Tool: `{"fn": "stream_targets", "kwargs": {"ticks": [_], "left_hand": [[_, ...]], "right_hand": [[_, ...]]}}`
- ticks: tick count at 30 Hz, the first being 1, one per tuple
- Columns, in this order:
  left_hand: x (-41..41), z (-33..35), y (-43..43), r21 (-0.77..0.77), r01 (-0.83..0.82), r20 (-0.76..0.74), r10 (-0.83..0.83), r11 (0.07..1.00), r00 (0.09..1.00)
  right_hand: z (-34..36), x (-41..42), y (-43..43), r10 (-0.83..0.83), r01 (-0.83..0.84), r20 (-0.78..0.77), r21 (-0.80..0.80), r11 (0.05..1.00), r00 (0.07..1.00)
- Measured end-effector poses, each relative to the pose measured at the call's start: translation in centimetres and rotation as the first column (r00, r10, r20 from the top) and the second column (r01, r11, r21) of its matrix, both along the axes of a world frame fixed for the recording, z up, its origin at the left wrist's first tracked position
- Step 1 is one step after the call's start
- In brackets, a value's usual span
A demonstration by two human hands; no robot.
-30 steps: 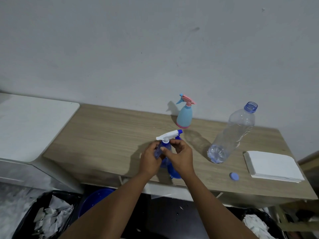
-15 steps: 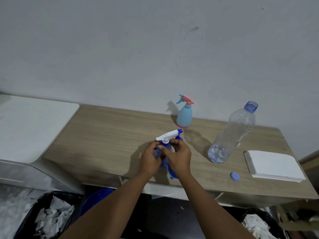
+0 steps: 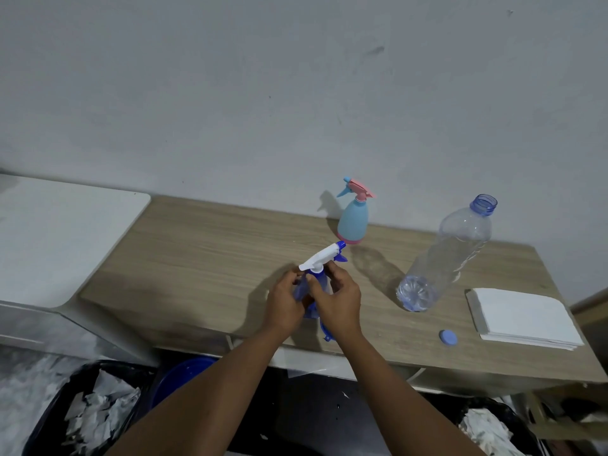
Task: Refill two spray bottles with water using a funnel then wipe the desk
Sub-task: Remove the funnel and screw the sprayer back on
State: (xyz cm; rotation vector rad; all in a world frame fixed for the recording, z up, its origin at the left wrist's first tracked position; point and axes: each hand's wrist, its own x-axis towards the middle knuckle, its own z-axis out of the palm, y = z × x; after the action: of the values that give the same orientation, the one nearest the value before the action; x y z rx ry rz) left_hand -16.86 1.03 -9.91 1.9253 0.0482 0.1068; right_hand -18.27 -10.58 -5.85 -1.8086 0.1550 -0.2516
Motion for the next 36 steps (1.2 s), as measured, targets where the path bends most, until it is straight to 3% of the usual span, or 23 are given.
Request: {"fn": "stream_targets", "kwargs": {"ticks": [3, 8, 13, 16, 20, 26, 33, 36], "left_hand": [[0.0, 0.3, -0.1, -0.001, 0.014, 0.022, -0.014, 1.000, 1.000], [0.0, 0.1, 0.1, 0.030, 0.025, 0.000, -0.025, 0.999, 1.000], [0.0, 0.1, 0.1, -0.020, 0.022, -0.015, -0.022, 1.000, 1.000], [0.2, 0.0, 0.2, -0.049, 0.037, -0.013, -0.037, 0.998, 0.999], [0.4, -0.3, 0.4, -0.030, 0.033, -0.026, -0.034, 0.999, 0.999], [0.3, -0.1, 0.5, -0.040, 0.032, -0.017, -0.033, 0.999, 0.999], [0.4, -0.3, 0.5, -0.001, 0.040, 0.009, -0.040, 0.999, 0.999], [0.3, 0.2, 0.4, -0.025, 0.033, 0.006, -0.033, 0.999, 0.999]], "right_hand": [[0.1, 0.1, 0.5, -0.057, 0.058, 0.017, -0.042, 0.997, 0.998], [0.7, 0.4, 1.0, -0.173, 0.180, -0.070, 0.111, 0.977, 0.982], [-0.1, -0.1, 0.4, -0.029, 0.029, 0.009, 0.020, 0.999, 1.000], [0.2, 0.4, 1.0, -0.078, 0.079, 0.019, -0.035, 0.996, 0.997], [0.8, 1.0, 1.4, -0.143, 0.145, -0.059, 0.040, 0.989, 0.988], [-0.2, 0.5, 1.0, -0.030, 0.029, -0.036, -0.021, 0.999, 0.999], [0.5, 1.1, 1.4, -0.121, 0.129, -0.084, 0.090, 0.988, 0.989], [0.1, 0.7, 0.9, -0.028, 0.028, -0.034, -0.002, 1.000, 0.999]]}}
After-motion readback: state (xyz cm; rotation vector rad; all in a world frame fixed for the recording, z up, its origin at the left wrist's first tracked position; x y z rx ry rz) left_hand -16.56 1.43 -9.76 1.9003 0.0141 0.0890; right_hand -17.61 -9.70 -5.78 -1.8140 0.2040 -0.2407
